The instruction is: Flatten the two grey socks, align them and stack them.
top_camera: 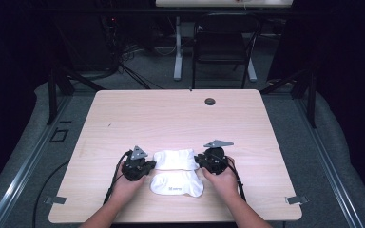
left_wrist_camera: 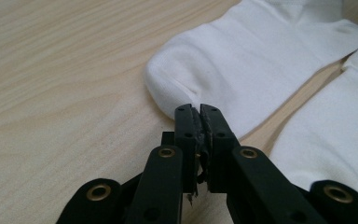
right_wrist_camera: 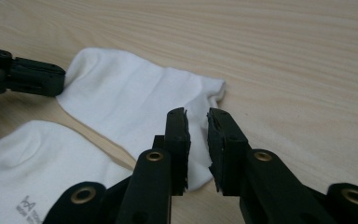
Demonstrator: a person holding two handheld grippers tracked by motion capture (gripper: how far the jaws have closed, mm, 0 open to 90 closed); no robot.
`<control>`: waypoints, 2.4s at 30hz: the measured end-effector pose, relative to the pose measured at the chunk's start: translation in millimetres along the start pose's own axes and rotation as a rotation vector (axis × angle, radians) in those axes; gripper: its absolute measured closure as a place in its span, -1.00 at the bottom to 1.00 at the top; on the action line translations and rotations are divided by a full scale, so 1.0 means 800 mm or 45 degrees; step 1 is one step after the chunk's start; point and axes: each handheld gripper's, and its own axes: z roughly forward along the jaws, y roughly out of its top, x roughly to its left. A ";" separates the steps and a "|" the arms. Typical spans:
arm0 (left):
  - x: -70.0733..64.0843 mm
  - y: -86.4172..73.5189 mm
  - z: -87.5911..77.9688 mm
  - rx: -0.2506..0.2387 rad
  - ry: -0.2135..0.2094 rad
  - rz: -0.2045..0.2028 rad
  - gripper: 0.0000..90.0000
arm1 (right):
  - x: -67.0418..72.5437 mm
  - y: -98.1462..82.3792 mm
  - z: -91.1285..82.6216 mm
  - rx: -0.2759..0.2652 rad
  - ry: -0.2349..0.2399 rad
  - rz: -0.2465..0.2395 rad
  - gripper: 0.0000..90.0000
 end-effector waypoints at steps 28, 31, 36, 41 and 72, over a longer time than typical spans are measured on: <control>0.000 -0.001 0.000 -0.007 0.002 0.002 0.92 | -0.009 0.003 0.039 0.127 -0.058 -0.045 0.73; 0.000 -0.001 0.000 -0.005 0.001 0.005 0.92 | -0.009 0.003 0.039 0.127 -0.053 -0.043 0.73; 0.000 -0.001 -0.001 -0.005 -0.007 -0.011 0.92 | -0.010 0.003 0.038 0.131 -0.048 -0.045 0.71; -0.001 -0.001 -0.002 0.009 -0.023 -0.026 0.89 | -0.010 0.004 0.038 0.136 -0.035 -0.037 0.66; 0.021 0.029 -0.001 -0.041 0.017 -0.071 0.38 | -0.026 0.021 0.031 0.107 -0.074 -0.009 0.42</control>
